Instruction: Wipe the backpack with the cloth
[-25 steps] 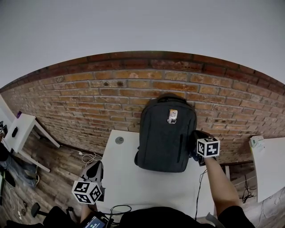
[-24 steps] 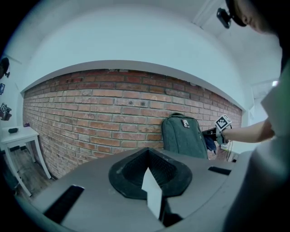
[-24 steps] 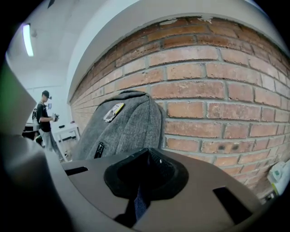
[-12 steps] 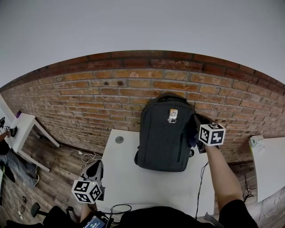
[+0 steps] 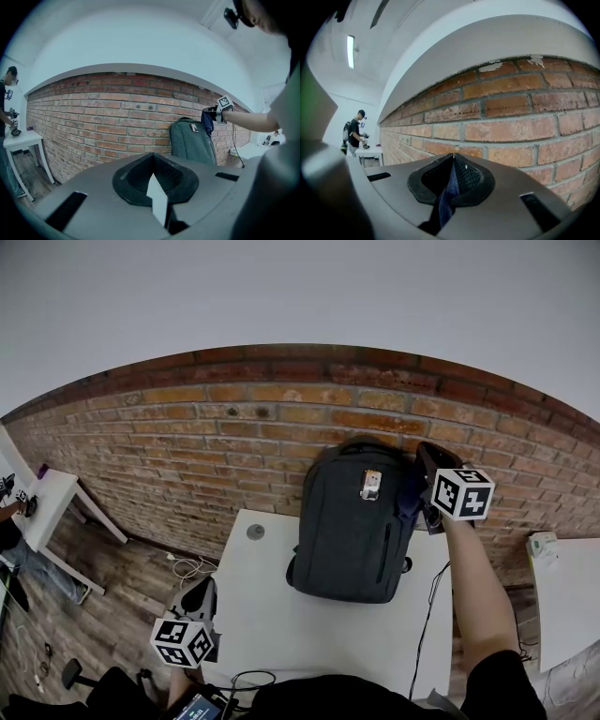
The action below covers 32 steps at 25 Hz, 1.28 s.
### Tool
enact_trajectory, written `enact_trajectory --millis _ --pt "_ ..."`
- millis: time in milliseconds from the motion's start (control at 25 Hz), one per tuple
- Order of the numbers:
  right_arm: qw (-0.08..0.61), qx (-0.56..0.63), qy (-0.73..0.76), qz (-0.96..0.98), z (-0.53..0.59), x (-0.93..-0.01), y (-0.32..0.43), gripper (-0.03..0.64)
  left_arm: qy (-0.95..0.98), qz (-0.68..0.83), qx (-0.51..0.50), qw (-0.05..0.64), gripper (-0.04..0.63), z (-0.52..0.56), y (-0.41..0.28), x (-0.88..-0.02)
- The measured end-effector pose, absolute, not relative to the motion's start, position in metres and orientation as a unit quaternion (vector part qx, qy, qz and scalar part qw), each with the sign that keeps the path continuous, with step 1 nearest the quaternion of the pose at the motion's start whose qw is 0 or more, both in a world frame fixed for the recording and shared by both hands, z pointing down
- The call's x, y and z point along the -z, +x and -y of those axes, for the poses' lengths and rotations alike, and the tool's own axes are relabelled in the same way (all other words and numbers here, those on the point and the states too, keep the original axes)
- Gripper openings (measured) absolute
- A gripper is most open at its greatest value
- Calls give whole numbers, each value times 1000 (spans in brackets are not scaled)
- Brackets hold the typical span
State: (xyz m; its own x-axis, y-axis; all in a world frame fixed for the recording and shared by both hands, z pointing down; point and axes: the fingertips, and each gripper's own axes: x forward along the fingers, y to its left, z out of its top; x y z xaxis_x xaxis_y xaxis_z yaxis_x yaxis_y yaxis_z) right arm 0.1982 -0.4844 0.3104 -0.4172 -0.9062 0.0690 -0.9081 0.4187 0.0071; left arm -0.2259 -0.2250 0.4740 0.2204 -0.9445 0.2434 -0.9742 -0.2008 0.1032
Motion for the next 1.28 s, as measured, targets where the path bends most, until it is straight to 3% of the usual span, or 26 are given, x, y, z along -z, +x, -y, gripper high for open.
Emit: enact_trajectory --millis 400,800,1280 --pt "66 -36 532 843 482 -359 193 11 772 621 -67 119 -3 227 -226 -474" --pt "43 -76 527 845 465 -404 200 9 776 616 -68 122 -3 229 -221 -476" --pt "69 -113 521 843 431 -464 196 9 782 607 -70 123 -3 233 -215 -478"
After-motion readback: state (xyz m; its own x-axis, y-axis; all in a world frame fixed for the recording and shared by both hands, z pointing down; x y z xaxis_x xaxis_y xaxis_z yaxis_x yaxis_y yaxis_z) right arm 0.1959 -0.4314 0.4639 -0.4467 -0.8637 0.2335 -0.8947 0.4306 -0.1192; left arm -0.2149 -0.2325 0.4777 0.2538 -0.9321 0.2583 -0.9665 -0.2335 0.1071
